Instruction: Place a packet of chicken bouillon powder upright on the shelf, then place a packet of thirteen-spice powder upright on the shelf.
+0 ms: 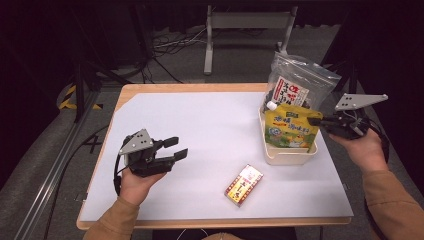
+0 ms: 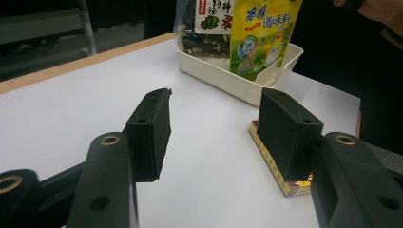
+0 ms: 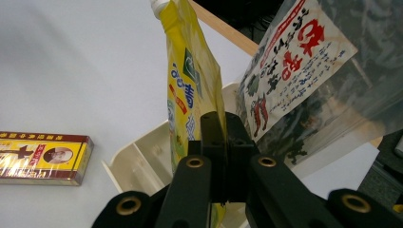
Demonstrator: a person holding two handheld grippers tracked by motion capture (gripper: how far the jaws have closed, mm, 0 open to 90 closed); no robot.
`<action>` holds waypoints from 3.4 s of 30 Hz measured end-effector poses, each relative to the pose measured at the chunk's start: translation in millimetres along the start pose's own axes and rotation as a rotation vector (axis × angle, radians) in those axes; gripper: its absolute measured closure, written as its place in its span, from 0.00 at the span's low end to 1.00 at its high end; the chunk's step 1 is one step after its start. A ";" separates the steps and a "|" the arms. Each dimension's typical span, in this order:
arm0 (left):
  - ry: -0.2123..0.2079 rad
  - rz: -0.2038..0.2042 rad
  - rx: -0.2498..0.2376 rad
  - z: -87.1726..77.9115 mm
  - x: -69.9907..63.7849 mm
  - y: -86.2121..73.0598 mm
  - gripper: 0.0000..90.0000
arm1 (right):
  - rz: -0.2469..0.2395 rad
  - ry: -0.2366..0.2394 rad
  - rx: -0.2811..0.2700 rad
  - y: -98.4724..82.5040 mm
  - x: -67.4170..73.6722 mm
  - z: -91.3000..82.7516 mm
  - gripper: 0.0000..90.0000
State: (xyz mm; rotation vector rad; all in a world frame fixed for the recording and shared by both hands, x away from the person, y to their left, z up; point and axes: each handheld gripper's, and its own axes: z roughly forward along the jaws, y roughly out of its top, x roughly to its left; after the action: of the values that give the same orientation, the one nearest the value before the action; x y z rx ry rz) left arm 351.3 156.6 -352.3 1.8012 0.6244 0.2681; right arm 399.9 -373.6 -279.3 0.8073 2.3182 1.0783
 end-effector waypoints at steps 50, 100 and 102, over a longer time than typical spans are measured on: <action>-0.041 0.001 0.171 37.7 -17.1 -2.9 0.15 | 0.027 -0.030 -0.079 9.8 31.6 -31.5 0.40; -0.223 0.004 0.404 129.4 -73.0 -20.2 0.08 | 0.013 0.085 -0.111 20.6 76.0 -13.0 0.36; -0.223 0.002 0.419 135.1 -76.1 -23.4 0.08 | 0.013 0.088 -0.111 20.7 76.9 -11.6 0.35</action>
State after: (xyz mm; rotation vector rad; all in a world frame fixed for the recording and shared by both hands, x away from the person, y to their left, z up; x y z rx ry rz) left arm 346.3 10.1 -407.8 2.1953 0.5461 -0.0708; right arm 343.6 -317.2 -267.9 0.7471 2.3035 1.2593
